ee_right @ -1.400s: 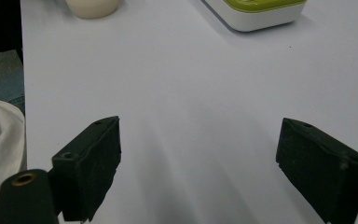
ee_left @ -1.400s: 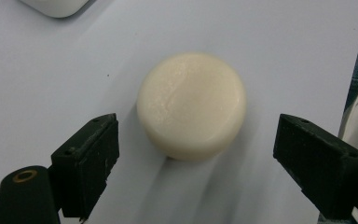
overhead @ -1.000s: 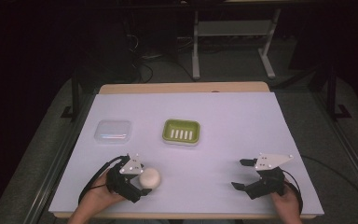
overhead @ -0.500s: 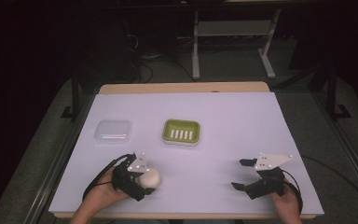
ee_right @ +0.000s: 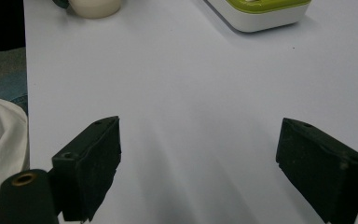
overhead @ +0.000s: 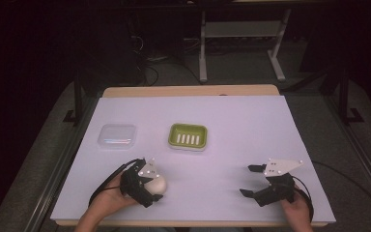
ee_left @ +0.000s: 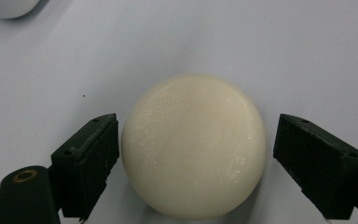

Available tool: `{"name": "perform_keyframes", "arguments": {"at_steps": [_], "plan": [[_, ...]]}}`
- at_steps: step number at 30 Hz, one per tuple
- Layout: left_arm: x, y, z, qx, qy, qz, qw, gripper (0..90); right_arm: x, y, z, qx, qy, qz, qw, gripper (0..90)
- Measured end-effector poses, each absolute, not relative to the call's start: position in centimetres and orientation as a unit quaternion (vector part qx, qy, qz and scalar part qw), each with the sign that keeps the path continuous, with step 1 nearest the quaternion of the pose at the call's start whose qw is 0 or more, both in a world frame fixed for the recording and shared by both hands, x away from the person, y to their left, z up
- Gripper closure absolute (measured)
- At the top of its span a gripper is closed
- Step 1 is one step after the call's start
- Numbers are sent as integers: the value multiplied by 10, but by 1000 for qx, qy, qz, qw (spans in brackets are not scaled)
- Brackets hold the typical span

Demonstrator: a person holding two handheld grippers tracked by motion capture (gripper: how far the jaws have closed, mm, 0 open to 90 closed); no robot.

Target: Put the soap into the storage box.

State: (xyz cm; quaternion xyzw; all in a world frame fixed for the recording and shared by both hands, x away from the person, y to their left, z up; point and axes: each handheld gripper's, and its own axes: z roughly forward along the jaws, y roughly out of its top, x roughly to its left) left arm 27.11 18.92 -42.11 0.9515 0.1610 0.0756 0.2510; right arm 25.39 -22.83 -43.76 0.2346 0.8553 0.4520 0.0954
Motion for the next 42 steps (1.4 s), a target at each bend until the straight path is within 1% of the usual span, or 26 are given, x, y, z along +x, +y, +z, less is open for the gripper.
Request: {"name": "perform_keyframes", "arguments": {"at_steps": [16, 27, 42], "plan": [[276, 188, -426, 954, 168, 69, 239, 150, 253, -229, -437, 236, 855, 452, 96, 131], [279, 186, -428, 957, 165, 58, 230, 231, 253, -229, -437, 235, 855, 452, 98, 131], [281, 185, -427, 957, 174, 44, 229, 246, 253, -229, -436, 234, 854, 453, 100, 131]]}}
